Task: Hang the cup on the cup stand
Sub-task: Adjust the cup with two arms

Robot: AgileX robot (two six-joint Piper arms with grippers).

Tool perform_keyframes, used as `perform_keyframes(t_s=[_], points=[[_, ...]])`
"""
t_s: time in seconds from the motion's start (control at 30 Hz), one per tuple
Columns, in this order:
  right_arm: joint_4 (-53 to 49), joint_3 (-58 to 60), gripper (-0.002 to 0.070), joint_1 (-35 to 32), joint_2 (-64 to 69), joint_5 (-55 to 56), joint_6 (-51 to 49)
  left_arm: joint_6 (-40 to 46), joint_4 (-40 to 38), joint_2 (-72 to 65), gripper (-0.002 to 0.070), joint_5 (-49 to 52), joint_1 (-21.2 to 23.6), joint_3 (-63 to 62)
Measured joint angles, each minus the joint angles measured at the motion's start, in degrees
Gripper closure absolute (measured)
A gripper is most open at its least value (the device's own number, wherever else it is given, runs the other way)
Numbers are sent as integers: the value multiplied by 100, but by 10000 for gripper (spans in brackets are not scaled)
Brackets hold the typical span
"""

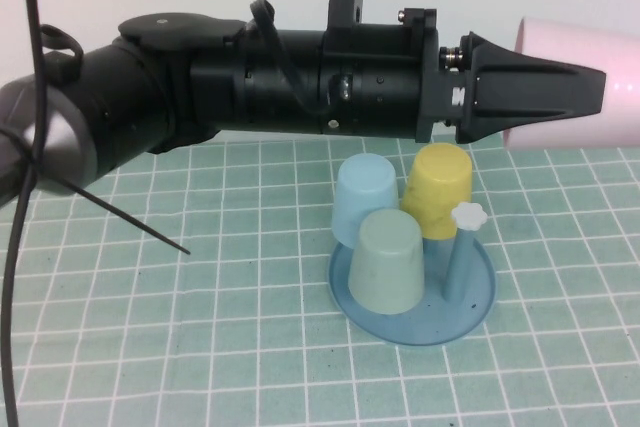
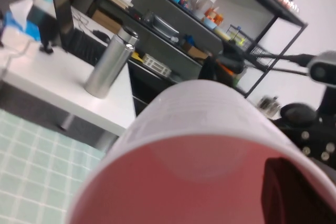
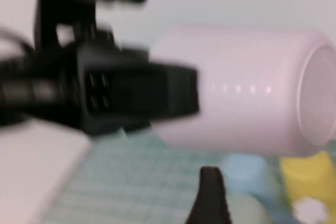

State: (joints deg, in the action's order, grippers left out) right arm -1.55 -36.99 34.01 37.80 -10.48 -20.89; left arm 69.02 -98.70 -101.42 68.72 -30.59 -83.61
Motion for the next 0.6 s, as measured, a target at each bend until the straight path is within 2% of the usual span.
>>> perform_keyframes(t_s=[0.17,0.27,0.37,0.47,0.6], points=[[706,757,152,0,0,1982,-1040,383,-9,8,664,0,0,0],[1885,1232,152,0,0,3286,-1326,589,-9,8,664,0,0,0],[2924,1628,152,0,0,4412,-2127,683,-9,8,664,0,0,0],[3382,1933,152,0,0,4858,-3372,776,-9,8,664,-43,0,0],[3215,2065,152,0,97,4957,-4495,993,-9,8,664,-378,-70,0]])
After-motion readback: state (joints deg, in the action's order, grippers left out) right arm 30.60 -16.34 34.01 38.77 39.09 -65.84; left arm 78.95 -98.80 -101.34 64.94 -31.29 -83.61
